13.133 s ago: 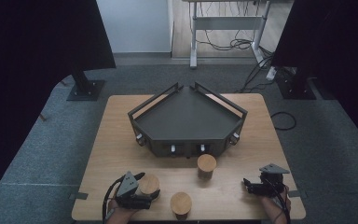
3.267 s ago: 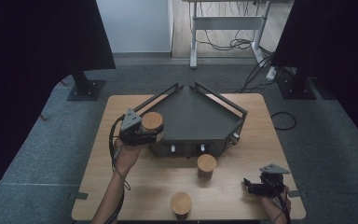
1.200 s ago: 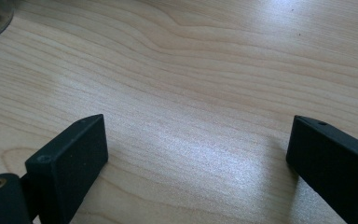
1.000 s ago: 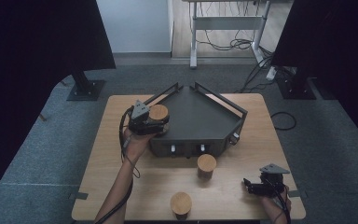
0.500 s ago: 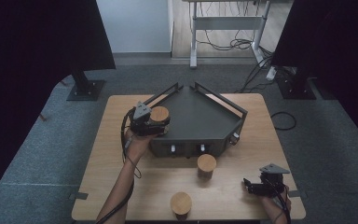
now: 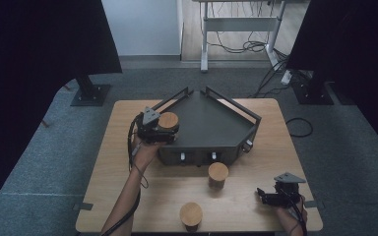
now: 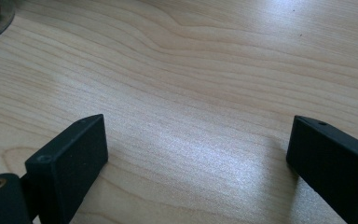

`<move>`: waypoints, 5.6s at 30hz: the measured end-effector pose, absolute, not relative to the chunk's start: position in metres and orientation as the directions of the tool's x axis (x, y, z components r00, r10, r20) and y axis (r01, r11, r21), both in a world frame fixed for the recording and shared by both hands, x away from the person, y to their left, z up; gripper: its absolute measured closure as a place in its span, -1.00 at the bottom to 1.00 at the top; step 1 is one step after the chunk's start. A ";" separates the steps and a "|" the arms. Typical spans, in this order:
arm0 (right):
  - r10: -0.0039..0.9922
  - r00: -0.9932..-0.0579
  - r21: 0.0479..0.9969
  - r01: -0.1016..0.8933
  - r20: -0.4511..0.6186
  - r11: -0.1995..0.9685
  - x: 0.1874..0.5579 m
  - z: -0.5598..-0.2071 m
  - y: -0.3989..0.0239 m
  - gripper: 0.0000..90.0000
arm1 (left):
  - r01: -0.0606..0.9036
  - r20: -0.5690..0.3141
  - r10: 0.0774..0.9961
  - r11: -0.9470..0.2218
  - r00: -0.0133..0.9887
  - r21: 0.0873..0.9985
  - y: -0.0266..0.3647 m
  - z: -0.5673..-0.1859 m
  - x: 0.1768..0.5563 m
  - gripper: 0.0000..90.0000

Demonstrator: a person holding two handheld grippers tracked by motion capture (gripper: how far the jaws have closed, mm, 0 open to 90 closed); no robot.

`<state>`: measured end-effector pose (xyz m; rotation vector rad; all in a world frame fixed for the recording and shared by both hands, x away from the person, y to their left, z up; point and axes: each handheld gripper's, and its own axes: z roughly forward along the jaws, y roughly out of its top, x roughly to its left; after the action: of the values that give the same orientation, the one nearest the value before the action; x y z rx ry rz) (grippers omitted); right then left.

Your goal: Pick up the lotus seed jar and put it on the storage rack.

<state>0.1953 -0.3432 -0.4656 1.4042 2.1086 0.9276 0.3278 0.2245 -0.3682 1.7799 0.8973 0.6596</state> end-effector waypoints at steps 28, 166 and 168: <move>0.921 -0.389 0.735 0.627 0.005 0.260 0.195 -0.466 -0.343 -0.90 | 0.225 0.034 0.804 -0.206 0.593 0.952 0.235 -0.356 0.312 -0.91; 0.923 -0.385 0.735 0.626 0.003 0.259 0.195 -0.466 -0.343 -0.90 | 0.209 0.017 0.756 -0.202 0.655 0.957 0.301 -0.382 0.214 -0.87; 0.923 -0.385 0.735 0.626 0.003 0.259 0.195 -0.466 -0.343 -0.90 | 0.211 0.013 0.756 -0.199 0.655 0.957 0.302 -0.383 0.213 -0.87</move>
<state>0.1948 -0.3426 -0.4658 1.4045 2.1058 0.9257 0.2134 0.3020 -0.3834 1.7401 0.7852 0.5997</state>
